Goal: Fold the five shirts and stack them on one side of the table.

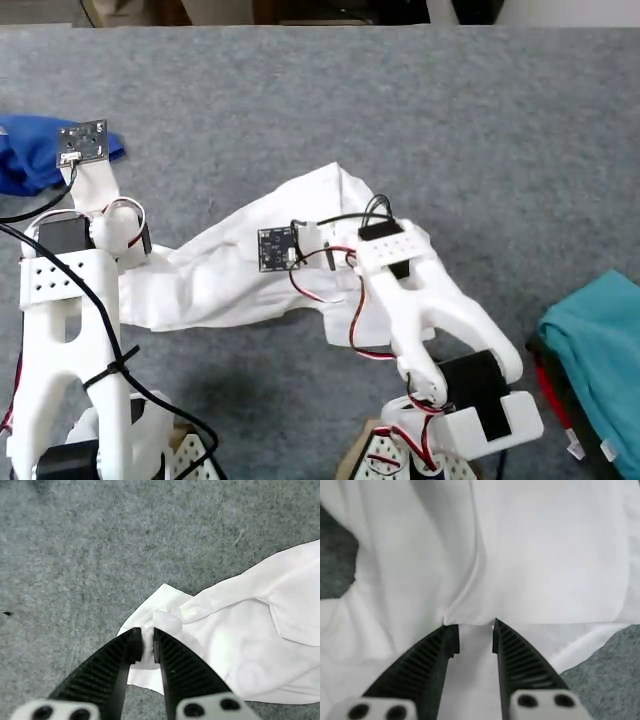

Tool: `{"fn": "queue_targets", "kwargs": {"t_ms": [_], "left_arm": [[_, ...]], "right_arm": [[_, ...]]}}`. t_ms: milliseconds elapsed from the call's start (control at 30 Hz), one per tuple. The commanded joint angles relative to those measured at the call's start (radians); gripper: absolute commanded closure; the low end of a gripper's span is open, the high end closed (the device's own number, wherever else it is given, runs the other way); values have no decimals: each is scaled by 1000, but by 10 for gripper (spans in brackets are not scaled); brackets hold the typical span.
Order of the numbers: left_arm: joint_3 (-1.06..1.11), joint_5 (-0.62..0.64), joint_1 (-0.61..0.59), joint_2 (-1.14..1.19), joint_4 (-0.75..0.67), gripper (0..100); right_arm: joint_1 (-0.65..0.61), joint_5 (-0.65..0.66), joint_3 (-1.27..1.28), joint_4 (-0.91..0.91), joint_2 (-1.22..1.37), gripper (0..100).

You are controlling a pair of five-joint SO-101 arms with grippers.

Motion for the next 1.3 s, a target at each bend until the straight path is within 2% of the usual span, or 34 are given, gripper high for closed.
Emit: {"fn": "queue_targets", "kwargs": {"t_ms": [0, 800, 1000, 1267], "left_arm": [[-2, 2, 3, -19, -12, 981], [14, 2, 3, -19, -40, 981], [15, 3, 3, -19, -41, 981], [15, 3, 3, -19, -41, 981]], "right_arm": [[-4, 8, 13, 5, -7, 865], [-31, 3, 19, 28, -59, 867], [-48, 0, 22, 120, -102, 867], [-79, -55, 35, 18, -96, 867]]}}
